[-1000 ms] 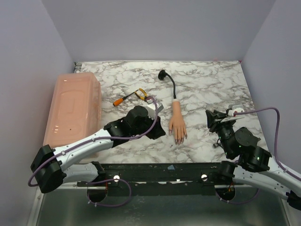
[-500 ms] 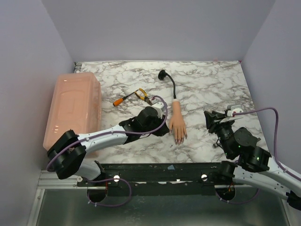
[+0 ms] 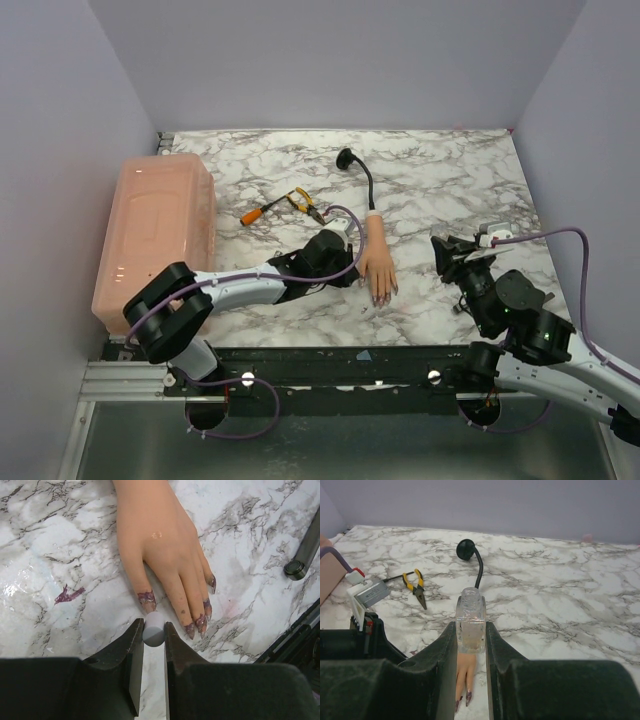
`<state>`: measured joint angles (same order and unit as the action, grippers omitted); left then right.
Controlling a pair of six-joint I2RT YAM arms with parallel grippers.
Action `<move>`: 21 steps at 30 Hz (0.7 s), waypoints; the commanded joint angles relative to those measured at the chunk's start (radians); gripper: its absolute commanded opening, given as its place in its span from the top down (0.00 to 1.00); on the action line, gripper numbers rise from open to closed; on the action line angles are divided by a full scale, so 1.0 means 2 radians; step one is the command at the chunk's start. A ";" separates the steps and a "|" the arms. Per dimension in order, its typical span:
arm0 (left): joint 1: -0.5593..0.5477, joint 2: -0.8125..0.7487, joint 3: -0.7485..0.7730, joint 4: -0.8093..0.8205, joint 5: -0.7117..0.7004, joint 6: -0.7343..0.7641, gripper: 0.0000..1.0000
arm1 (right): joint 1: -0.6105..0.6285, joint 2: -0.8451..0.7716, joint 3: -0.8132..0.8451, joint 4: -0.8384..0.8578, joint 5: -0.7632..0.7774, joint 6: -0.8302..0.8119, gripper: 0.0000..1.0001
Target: Paint the nails
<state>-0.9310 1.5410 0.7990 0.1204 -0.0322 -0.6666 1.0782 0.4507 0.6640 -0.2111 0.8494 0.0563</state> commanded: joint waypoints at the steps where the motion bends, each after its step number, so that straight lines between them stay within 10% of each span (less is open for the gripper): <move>1: -0.002 0.008 -0.006 0.032 -0.017 -0.008 1.00 | -0.001 0.002 -0.006 0.003 -0.009 0.006 1.00; 21: -0.002 0.043 0.015 0.035 -0.027 0.003 1.00 | -0.001 0.009 -0.007 0.003 -0.017 0.006 1.00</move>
<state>-0.9310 1.5997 0.8013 0.1715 -0.0608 -0.6708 1.0782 0.4629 0.6617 -0.2111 0.8326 0.0563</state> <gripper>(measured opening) 0.181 0.242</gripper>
